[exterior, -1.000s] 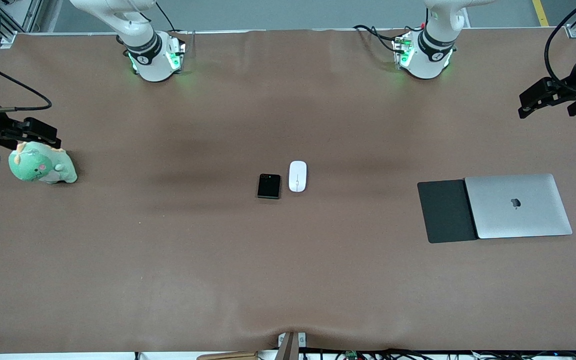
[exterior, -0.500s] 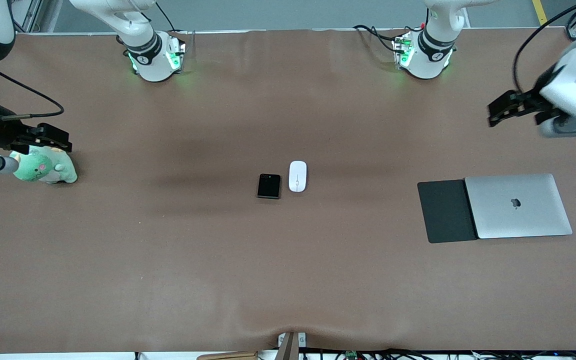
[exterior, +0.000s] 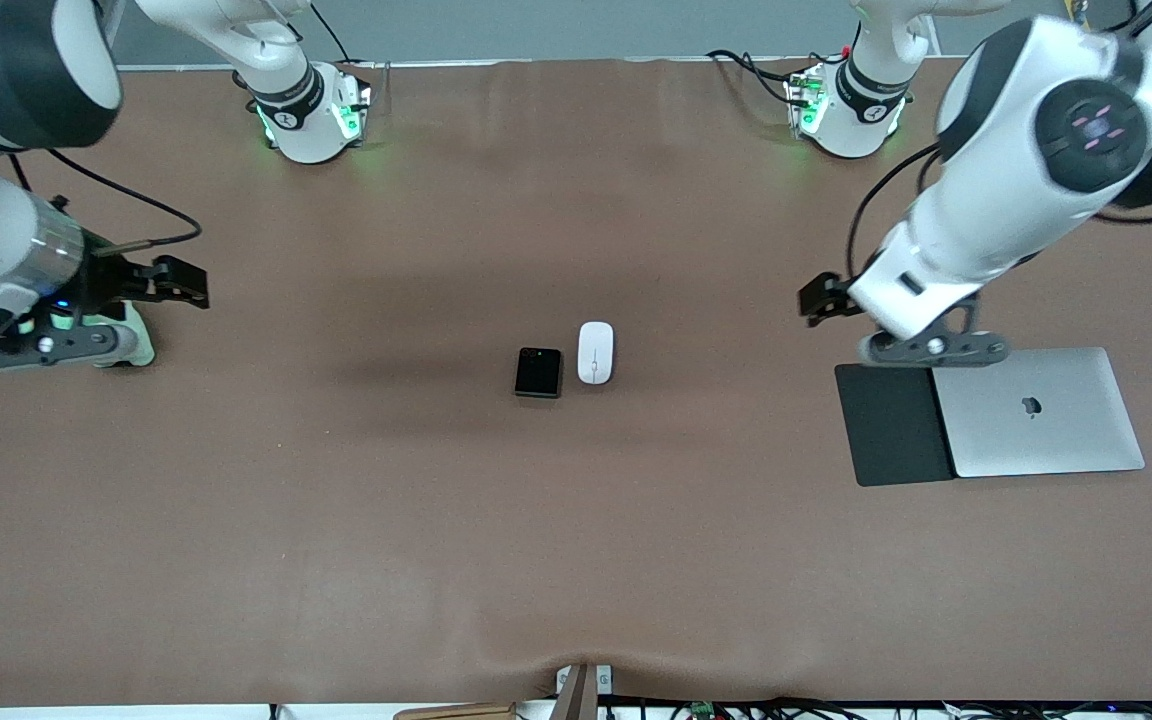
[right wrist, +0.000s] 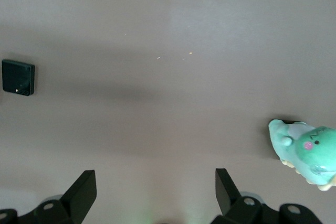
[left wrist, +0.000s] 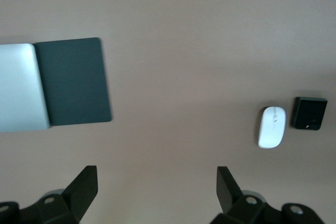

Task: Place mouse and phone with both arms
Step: 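Reach the left gripper toward the white mouse while the right gripper reaches the phone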

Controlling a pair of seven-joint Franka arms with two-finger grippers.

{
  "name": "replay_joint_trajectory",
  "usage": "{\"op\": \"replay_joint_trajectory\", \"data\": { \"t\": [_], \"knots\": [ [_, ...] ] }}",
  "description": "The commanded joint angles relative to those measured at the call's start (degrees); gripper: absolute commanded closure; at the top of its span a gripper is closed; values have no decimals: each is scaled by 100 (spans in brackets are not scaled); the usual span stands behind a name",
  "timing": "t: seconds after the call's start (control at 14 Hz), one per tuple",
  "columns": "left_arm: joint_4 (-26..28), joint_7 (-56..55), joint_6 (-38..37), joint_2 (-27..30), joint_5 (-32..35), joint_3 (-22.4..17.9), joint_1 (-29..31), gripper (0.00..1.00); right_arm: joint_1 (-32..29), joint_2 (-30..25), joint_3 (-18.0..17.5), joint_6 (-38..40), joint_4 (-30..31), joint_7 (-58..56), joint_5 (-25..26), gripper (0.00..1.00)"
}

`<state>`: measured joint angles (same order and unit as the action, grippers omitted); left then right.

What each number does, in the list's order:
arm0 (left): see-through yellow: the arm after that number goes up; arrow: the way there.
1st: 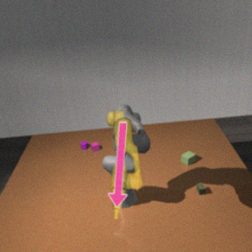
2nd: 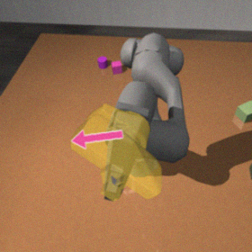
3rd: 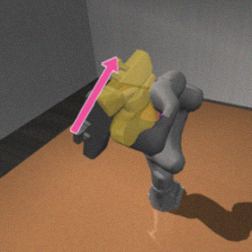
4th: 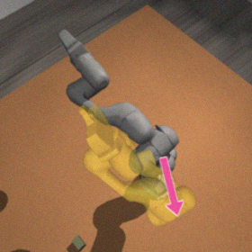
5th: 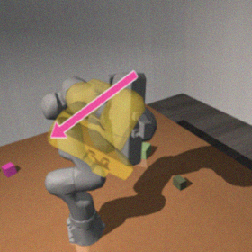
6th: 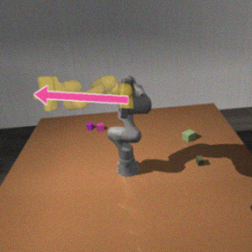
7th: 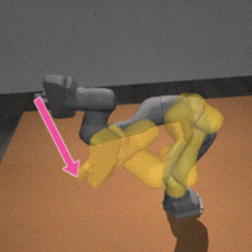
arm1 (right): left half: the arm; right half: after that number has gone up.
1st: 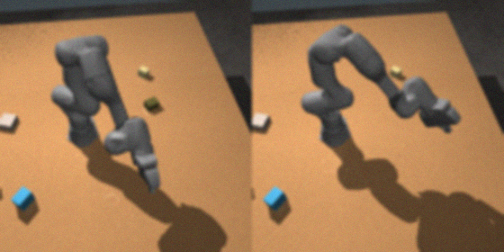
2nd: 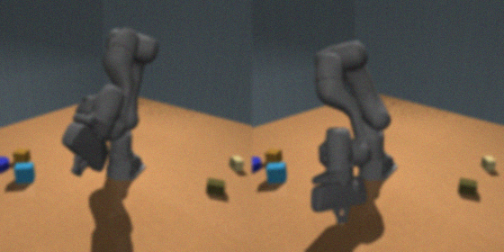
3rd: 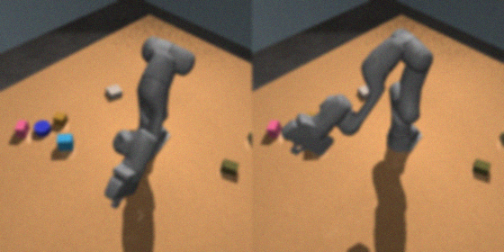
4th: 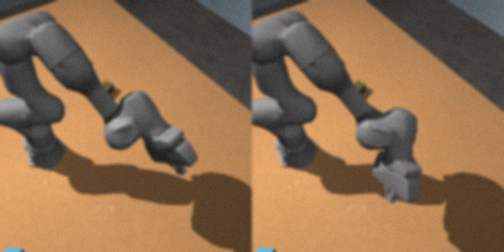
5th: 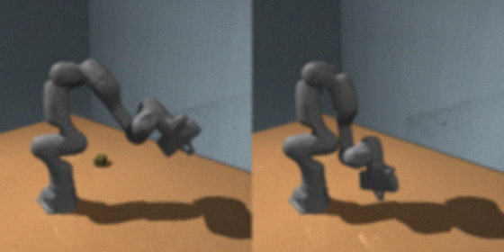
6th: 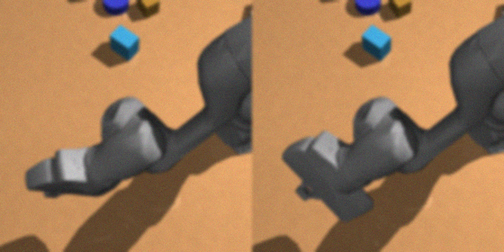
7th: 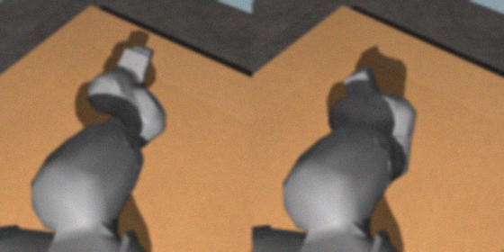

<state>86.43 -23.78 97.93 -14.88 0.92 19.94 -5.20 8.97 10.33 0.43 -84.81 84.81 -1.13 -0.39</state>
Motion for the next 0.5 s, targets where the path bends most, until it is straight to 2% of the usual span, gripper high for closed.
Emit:
{"op": "replay_joint_trajectory", "data": {
  "t": [0.0, 0.21, 0.43],
  "knots": [
    [-82, -433, 418, -382, -57, -8, -393, 0, 315, 135, 36, 35, -61, -19, -40, 0],
    [66, -760, 709, -551, 22, -8, -841, 0, 605, 285, 36, -9, -69, 78, -49, 0],
    [93, -777, 1087, -901, 31, -8, -1008, 0, 764, 302, 36, -140, -70, 428, -154, 0]
  ]
}}
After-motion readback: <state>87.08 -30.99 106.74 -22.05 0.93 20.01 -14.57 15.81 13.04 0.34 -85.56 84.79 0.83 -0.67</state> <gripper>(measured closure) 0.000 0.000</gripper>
